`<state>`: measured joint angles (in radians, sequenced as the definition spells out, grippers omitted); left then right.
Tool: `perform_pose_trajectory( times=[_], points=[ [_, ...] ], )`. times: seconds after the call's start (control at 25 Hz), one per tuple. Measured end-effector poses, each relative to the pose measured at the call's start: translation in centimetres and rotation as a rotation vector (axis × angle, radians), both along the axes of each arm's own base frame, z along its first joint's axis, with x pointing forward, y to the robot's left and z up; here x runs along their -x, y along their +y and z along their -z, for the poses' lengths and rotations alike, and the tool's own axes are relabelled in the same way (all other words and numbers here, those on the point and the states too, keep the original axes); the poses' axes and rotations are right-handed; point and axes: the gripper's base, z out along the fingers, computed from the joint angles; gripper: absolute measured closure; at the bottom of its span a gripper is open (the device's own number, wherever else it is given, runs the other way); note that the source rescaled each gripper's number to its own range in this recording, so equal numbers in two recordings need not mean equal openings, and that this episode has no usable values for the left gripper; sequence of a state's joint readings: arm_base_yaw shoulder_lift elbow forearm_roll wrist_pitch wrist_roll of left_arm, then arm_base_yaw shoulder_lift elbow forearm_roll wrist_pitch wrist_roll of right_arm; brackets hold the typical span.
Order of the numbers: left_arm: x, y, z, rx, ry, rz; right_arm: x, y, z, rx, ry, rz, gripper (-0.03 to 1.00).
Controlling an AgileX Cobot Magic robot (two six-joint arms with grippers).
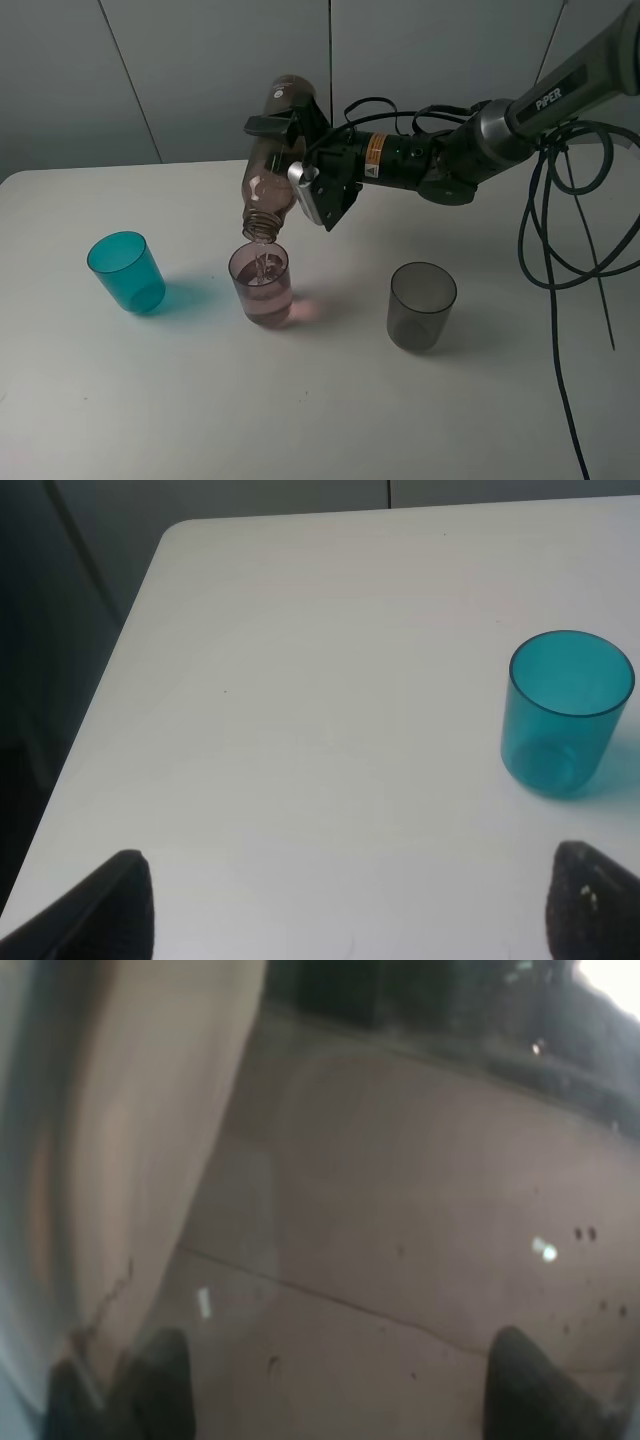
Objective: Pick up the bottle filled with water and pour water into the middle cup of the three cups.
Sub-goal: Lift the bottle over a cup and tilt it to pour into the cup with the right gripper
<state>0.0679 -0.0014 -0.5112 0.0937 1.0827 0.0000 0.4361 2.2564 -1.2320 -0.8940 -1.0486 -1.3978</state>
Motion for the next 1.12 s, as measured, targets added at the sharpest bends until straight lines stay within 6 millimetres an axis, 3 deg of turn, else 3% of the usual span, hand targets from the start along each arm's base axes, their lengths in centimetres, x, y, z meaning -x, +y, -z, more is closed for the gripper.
perform_pose_trajectory(
  times=[1.12],
  points=[
    [0.0,0.0,0.0,0.0,0.0,0.0,0.7,0.3,-1.2,-0.044,-0.248,-0.082,0.97]
  ],
)
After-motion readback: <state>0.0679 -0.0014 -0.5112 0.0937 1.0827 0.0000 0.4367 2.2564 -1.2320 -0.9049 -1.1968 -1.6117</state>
